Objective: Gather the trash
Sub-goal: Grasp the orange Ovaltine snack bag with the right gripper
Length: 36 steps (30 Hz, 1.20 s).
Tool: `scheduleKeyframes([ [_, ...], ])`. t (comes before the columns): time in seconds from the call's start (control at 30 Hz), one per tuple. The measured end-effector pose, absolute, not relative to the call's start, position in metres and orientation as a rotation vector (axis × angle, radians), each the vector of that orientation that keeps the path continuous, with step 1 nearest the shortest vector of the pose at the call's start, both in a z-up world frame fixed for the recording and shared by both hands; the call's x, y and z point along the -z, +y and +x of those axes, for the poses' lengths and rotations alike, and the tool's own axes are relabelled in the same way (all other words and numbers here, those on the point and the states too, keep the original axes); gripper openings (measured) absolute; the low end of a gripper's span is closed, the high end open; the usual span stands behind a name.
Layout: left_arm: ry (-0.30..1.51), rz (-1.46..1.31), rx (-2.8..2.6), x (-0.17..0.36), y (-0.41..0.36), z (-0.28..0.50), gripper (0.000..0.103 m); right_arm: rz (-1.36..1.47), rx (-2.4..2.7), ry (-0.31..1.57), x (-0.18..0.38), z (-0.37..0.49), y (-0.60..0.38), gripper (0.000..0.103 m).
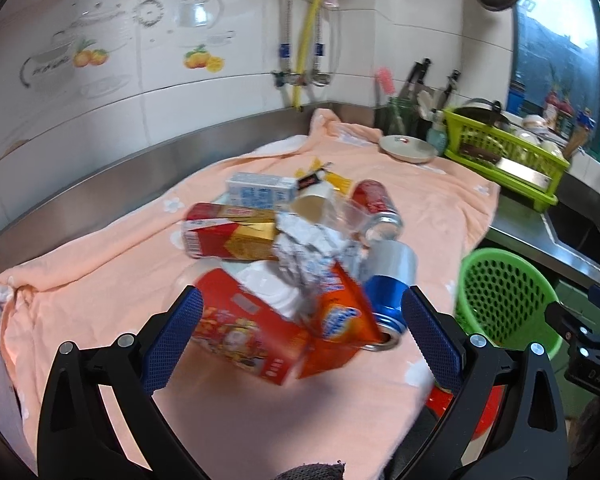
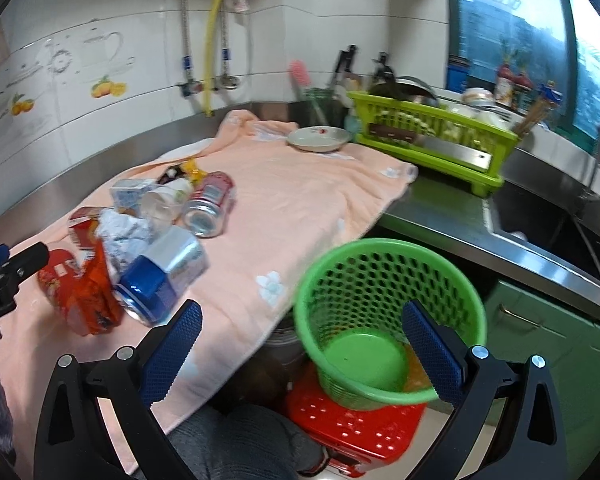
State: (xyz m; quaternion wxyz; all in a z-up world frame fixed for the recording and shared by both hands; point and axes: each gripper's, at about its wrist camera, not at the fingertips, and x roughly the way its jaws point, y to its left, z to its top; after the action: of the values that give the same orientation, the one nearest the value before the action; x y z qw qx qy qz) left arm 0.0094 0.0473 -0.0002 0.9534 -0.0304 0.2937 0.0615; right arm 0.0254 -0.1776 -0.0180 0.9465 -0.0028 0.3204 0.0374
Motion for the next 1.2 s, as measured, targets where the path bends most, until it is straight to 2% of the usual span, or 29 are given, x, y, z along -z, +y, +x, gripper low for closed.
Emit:
scheduleKeyframes([
  [0.6,0.605,-0.159,-0.359,0.0,0.139,-0.003,0.098,-0.051,-0.563,0.684,0.014,0.057,-0.063,0.095],
  [0.63,0.606,-0.163,-0.364,0.0,0.143,-0.004,0.098,-0.058,-0.581,0.689,0.016,0.059,-0.056,0.093],
  [0.7,0.609,-0.168,-0.373,0.001,0.147,-0.006,0.098,-0.072,-0.606,0.708,0.02,0.064,-0.043,0.082],
  [1.13,0.627,-0.194,-0.37,0.009,0.162,-0.002,0.098,-0.116,-0.629,0.847,0.048,0.1,-0.004,0.059],
  [1.2,0.633,-0.198,-0.362,0.011,0.162,-0.001,0.098,-0.117,-0.639,0.865,0.051,0.102,-0.001,0.049],
])
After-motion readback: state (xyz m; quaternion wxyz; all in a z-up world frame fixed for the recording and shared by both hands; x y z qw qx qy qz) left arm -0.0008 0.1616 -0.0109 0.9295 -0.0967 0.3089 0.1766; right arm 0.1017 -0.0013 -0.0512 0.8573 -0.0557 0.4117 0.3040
